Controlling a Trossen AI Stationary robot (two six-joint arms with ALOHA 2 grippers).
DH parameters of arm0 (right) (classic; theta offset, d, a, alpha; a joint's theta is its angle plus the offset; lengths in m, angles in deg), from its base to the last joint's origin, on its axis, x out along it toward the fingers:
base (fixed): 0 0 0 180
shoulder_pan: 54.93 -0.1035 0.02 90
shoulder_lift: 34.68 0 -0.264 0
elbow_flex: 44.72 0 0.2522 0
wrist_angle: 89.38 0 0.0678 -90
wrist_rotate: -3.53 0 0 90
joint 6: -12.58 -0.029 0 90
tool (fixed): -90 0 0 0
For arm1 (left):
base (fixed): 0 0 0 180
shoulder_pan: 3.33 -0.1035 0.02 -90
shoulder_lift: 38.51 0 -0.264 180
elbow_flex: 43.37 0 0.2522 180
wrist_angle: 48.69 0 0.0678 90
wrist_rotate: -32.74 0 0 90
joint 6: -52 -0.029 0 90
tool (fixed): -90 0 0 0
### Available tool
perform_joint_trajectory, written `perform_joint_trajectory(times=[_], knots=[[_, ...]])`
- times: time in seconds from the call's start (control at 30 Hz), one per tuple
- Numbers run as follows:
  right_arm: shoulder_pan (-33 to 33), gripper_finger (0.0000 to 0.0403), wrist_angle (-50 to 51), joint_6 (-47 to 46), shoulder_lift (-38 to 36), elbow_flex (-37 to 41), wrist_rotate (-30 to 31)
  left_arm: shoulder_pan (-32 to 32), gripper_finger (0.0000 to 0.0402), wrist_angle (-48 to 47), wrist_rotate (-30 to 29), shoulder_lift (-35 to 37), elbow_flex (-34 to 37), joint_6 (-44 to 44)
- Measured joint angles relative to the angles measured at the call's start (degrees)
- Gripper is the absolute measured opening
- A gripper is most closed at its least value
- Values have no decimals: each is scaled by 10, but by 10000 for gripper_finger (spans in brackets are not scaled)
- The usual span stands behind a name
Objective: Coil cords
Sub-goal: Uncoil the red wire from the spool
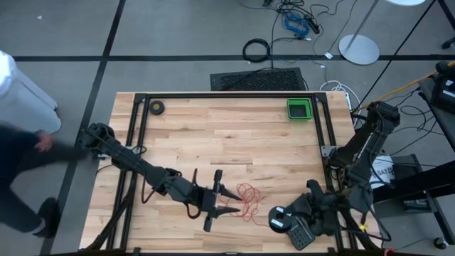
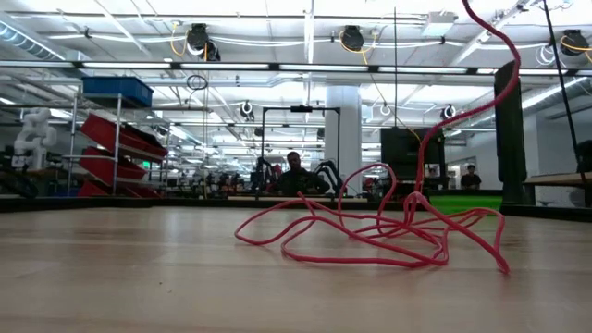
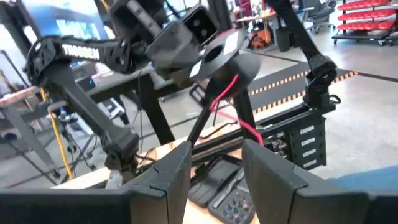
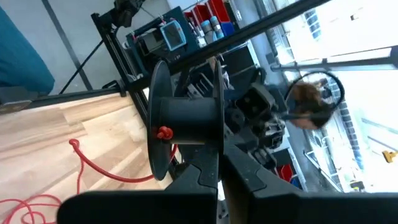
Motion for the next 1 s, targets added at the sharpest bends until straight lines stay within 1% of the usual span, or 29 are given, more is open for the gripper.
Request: perform_joint_trajectory(times=[0.2,0.33,0.43,0.6,0.9,1.0], knots=[[21,0,1,2,2,0,4,19,151,25,0,0,0,-45],[25,0,2,66,35,0,61,28,151,33,0,0,0,-75],[26,0,-10,103,55,-1,90,32,151,37,-1,0,0,-90],[28,0,-14,129,78,-40,147,32,151,37,-4,0,0,-96],[29,0,6,155,136,-103,195,33,151,36,-4,0,0,-108],[30,0,7,155,143,-114,196,37,151,36,-5,0,0,-126]])
